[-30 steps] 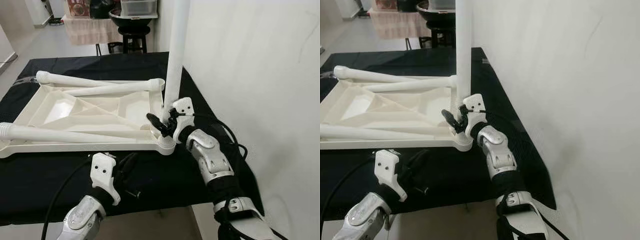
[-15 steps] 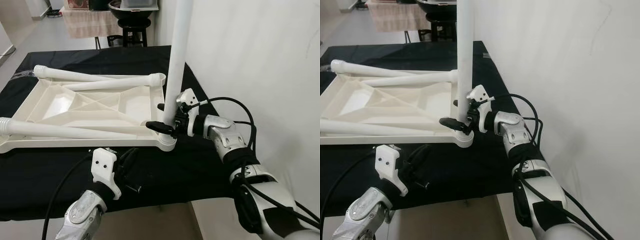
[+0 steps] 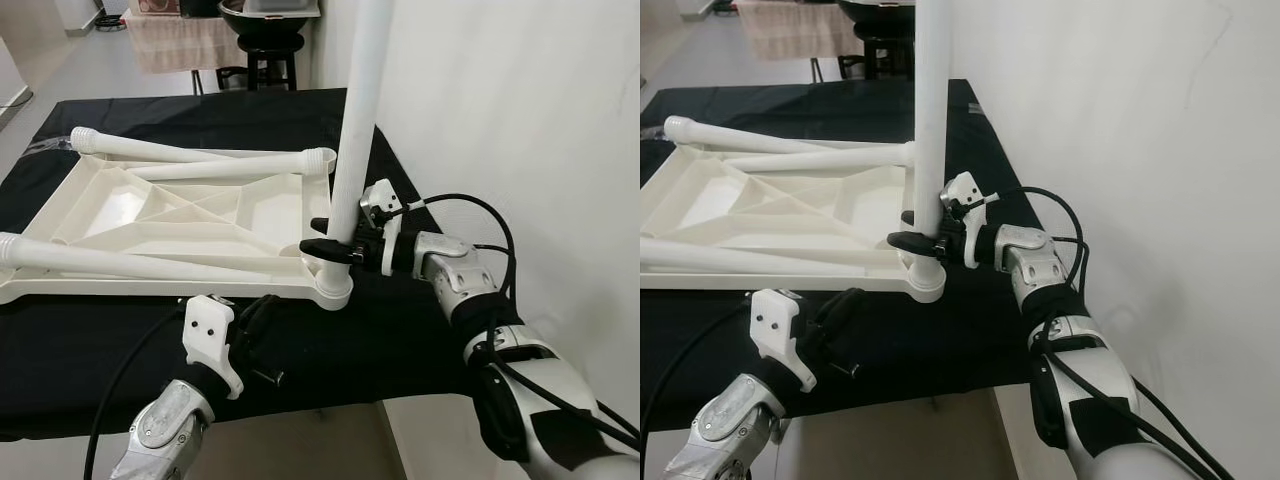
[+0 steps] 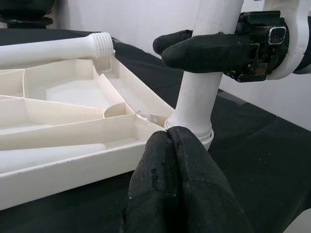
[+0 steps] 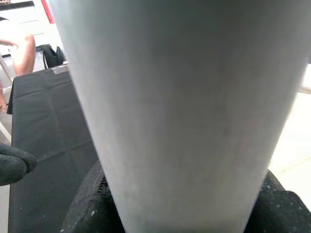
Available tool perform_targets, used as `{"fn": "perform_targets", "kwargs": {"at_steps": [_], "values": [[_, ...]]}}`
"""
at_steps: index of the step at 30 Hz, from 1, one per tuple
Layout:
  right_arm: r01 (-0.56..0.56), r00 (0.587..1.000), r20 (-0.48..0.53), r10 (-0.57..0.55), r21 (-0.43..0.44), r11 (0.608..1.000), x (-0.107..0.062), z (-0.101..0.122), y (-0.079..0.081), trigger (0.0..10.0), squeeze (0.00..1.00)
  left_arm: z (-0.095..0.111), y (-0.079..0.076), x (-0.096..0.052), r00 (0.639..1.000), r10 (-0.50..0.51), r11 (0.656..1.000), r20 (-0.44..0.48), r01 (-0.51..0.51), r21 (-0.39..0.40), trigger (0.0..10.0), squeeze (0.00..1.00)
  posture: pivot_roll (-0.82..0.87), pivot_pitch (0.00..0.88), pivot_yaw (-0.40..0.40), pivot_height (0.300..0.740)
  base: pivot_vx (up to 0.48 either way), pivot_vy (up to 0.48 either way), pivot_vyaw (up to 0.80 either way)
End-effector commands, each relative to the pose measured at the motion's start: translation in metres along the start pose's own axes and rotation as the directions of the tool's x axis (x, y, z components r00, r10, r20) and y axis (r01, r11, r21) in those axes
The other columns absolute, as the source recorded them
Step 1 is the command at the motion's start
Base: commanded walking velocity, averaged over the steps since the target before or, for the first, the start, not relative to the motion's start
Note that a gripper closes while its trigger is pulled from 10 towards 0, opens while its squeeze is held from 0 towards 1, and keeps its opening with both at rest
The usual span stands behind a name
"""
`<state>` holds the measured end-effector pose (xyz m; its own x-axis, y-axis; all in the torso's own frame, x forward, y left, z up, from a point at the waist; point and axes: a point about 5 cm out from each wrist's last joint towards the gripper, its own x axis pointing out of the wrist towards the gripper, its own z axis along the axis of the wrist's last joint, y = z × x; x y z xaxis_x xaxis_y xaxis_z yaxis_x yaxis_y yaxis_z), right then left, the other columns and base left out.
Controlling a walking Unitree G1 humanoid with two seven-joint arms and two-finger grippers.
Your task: Building children table
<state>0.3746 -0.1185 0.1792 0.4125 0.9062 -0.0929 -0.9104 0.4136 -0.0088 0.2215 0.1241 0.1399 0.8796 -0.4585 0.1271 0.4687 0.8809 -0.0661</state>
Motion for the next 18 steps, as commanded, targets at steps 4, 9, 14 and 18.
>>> {"fn": "perform_targets", "kwargs": {"at_steps": [4, 9, 14, 18], "values": [[0.194, 0.98, 0.04, -0.196, 0.054, 0.98, -0.011, 0.0, -0.009, 0.0, 0.0, -0.002, 0.0, -0.003, 1.0, 0.007, 1.0, -0.02, -0.007, -0.003, 10.0, 0.0, 0.02, 0.062, -0.07, 0.74, 0.0, 0.0, 0.0], [0.718, 0.69, -0.069, -0.72, 0.183, 0.671, -0.001, -0.036, 0.014, 0.0, 0.0, -0.001, 0.003, -0.004, 1.0, 0.007, 1.0, -0.02, -0.008, -0.003, 10.0, 0.0, 0.01, 0.075, -0.046, 0.74, 0.0, 0.0, 0.0], [0.633, 0.772, -0.018, -0.635, 0.106, 0.766, 0.025, -0.025, 0.034, 0.0, 0.0, -0.002, 0.003, -0.002, 1.0, 0.004, 1.0, -0.029, -0.004, 0.004, 10.0, 0.0, 0.02, 0.056, -0.056, 0.74, 0.0, 0.0, 0.0], [0.601, 0.798, -0.029, -0.601, 0.104, 0.793, 0.034, -0.026, 0.033, 0.0, 0.0, -0.003, 0.003, -0.003, 1.0, 0.011, 1.0, -0.027, -0.011, 0.007, 10.0, 0.0, 0.02, 0.052, -0.059, 0.74, 0.0, 0.0, 0.0]]}}
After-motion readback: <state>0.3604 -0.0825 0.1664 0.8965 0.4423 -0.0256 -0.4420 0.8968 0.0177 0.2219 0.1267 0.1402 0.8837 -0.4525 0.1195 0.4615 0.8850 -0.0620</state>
